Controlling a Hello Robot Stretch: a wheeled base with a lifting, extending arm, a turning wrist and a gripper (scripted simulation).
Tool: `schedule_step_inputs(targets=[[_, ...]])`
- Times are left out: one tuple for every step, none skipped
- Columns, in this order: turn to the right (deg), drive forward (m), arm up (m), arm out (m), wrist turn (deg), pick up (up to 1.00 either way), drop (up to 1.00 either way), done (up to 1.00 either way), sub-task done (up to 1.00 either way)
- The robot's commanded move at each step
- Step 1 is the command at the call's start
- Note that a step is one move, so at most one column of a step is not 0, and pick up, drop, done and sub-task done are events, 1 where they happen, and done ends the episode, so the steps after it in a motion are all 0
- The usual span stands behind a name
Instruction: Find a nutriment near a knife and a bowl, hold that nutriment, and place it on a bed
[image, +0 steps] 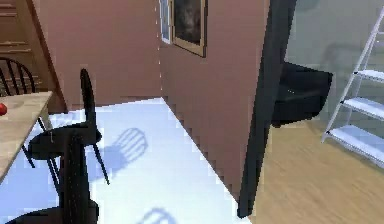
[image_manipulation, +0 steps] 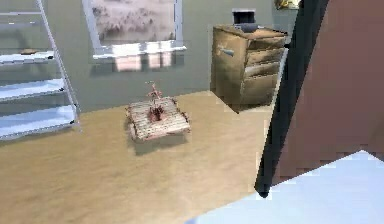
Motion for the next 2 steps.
schedule_step_inputs(targets=[[0.0, 0.50, 0.00, 0.00, 0.0, 0.00, 0.00, 0.00, 0.00], [-3.0, 0.00, 0.00, 0.00, 0.0, 0.00, 0.00, 0.00, 0.00]])
